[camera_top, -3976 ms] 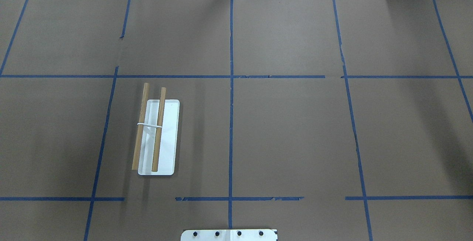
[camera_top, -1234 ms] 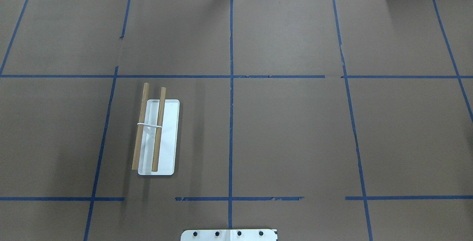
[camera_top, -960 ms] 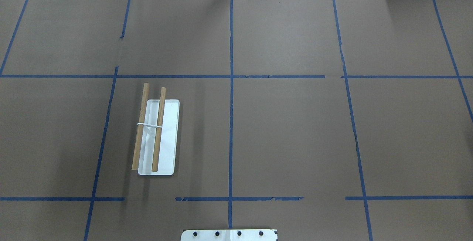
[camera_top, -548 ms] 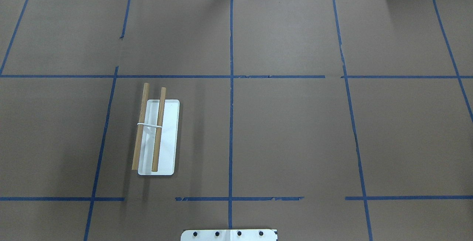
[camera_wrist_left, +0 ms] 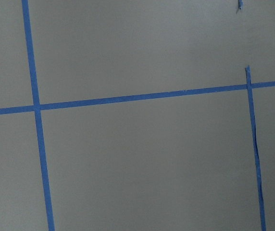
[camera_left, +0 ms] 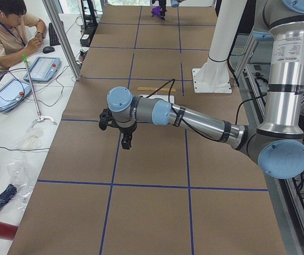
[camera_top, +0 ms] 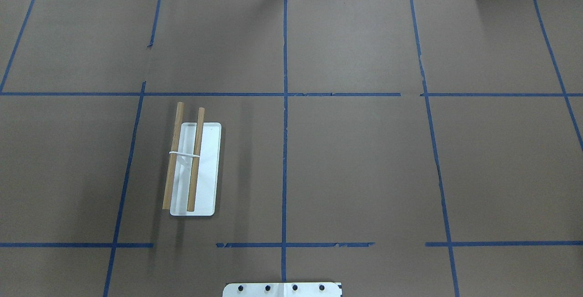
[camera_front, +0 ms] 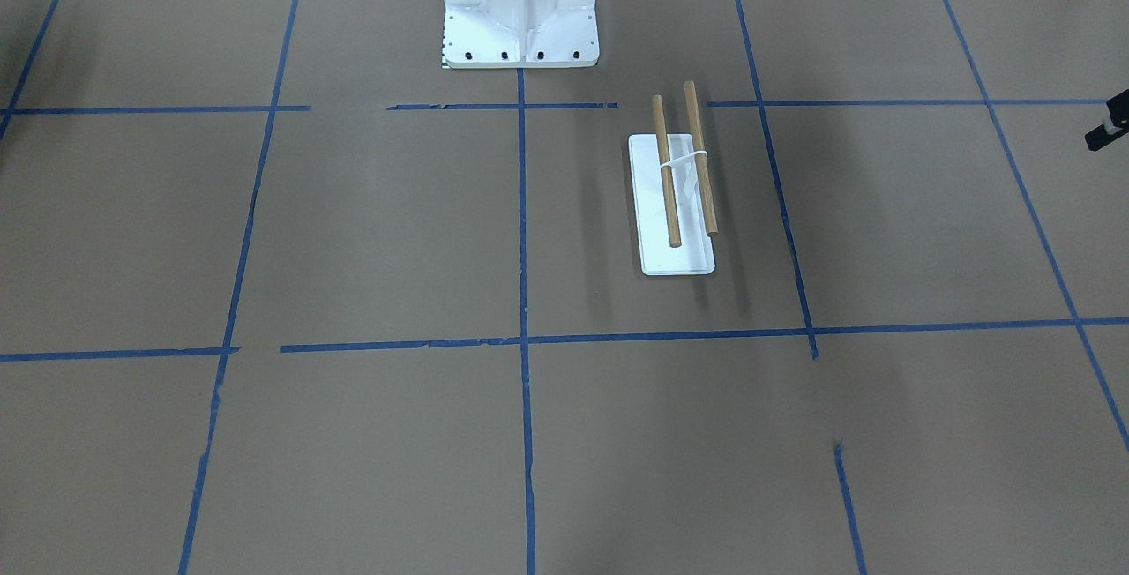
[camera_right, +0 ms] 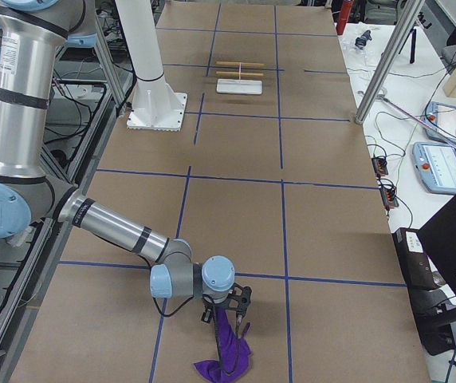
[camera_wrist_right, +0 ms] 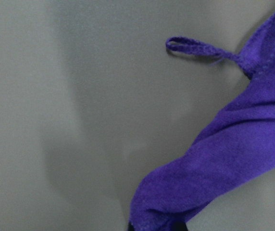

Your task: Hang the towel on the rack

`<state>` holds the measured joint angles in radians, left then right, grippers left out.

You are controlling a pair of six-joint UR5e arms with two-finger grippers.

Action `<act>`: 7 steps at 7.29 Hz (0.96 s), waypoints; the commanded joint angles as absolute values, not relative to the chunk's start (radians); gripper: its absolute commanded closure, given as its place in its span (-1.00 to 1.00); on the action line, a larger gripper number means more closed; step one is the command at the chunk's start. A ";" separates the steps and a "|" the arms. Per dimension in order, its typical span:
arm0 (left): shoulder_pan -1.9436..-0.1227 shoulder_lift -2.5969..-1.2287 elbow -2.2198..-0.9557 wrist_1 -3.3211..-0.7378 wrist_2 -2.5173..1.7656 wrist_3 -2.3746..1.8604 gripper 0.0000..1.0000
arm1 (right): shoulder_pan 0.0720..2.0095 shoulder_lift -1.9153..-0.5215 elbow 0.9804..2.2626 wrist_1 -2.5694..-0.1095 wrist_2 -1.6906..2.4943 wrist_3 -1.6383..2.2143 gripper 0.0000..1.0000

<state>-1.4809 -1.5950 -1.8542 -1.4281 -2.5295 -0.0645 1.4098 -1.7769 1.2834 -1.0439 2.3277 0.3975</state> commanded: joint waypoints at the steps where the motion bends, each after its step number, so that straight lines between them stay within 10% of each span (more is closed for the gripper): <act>1: -1.482 -1.595 -1.864 -1.428 -2.530 -0.080 -1.00 | 1.411 -1.773 1.287 -1.039 2.327 0.388 1.00; 3: -1.480 -1.595 -1.864 -1.428 -2.530 -0.080 -1.00 | 1.419 -1.787 1.343 -1.037 2.338 0.370 1.00; 7: -1.479 -1.598 -1.850 -1.468 -2.530 -0.077 -1.00 | 1.525 -1.885 1.913 -1.323 2.413 0.385 1.00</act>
<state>-1.4805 -1.5969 -1.8554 -1.4393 -2.5302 -0.0784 1.4988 -1.8857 1.7096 -1.1501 2.3814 0.3804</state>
